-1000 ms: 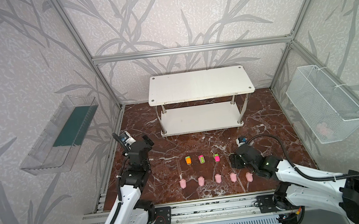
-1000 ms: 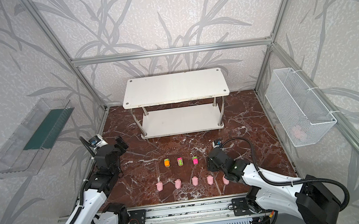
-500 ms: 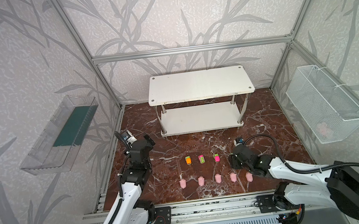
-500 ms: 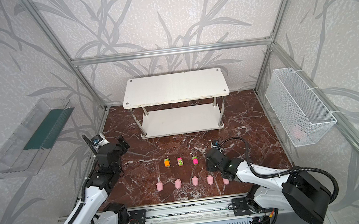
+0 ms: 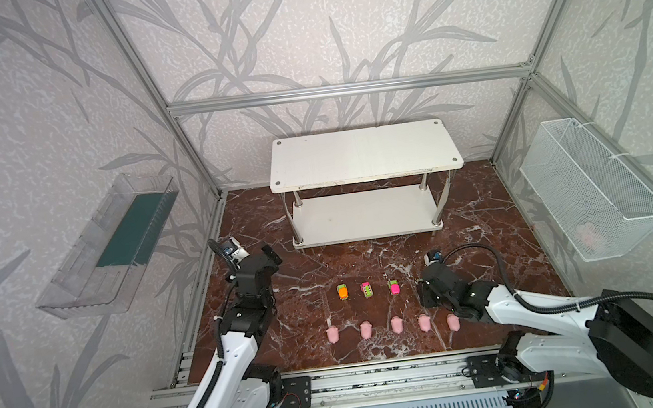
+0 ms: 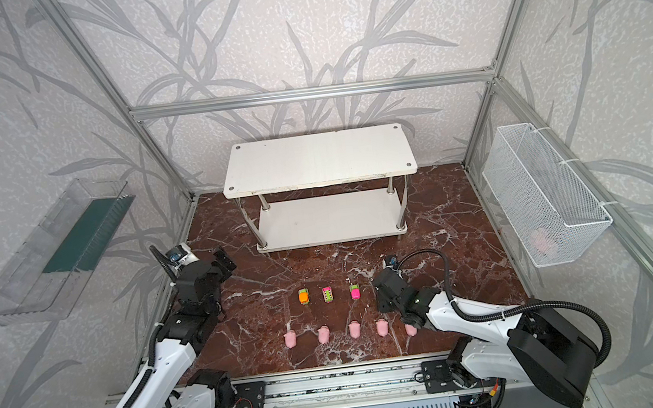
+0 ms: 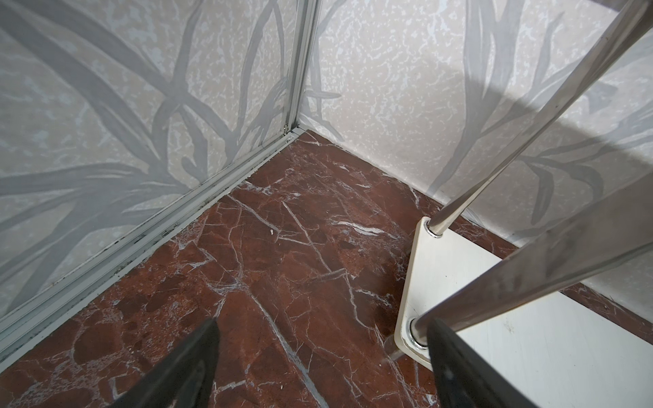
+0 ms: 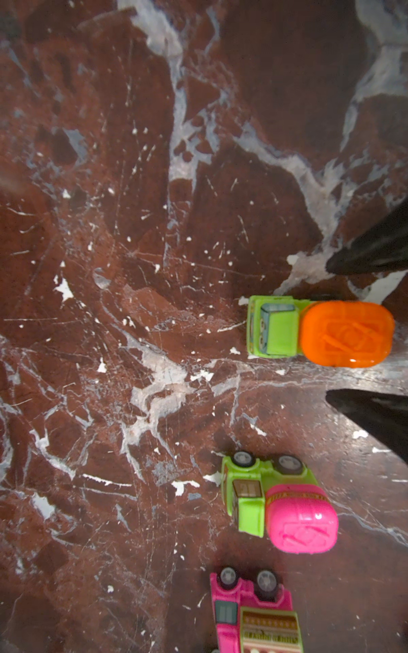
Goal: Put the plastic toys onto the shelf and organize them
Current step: 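Move the right gripper over the orange-and-green toy truck while the left arm lifts, then close the right gripper on the orange-and-green toy truck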
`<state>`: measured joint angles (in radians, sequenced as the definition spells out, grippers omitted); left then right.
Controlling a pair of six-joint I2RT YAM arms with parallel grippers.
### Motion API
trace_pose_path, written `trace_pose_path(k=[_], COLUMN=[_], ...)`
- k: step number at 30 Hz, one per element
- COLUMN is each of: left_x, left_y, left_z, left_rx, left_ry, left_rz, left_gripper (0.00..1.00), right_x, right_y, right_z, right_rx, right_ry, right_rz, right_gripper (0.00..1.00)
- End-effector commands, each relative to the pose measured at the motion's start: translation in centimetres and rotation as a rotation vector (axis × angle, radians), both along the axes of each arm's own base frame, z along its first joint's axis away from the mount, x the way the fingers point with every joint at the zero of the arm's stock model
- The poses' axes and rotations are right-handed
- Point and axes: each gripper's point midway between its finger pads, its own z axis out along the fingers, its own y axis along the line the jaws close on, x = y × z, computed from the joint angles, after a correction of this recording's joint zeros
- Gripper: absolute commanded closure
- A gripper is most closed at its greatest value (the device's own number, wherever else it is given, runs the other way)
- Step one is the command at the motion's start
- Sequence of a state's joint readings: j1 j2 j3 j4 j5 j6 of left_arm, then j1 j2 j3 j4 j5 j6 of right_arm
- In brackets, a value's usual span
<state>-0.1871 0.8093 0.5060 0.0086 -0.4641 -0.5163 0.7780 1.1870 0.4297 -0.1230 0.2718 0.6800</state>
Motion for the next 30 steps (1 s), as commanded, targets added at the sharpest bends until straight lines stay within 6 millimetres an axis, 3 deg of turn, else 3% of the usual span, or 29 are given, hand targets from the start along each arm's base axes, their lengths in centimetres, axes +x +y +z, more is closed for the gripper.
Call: trace_pose_path(k=[1, 15, 30], left_x=[-0.2, -0.25, -0.22], left_y=[0.23, 0.23, 0.26], left_z=[-0.37, -0.76, -1.22], left_rx=[-0.01, -0.014, -0.015], left_ry=[-0.002, 0.004, 0.014], left_rz=[0.019, 0.021, 0.025], left_gripper=[0.11, 0.11, 0.11], right_x=[0.61, 0.89, 1.04], right_y=[0.52, 0.78, 0.26], right_z=[0.78, 0.53, 0.36], right_rx=[0.007, 0.003, -0.039], right_ry=[-0.023, -0.022, -0.018], right_rz=[-0.002, -0.001, -0.012], right_gripper=[0.49, 0.51, 0.71])
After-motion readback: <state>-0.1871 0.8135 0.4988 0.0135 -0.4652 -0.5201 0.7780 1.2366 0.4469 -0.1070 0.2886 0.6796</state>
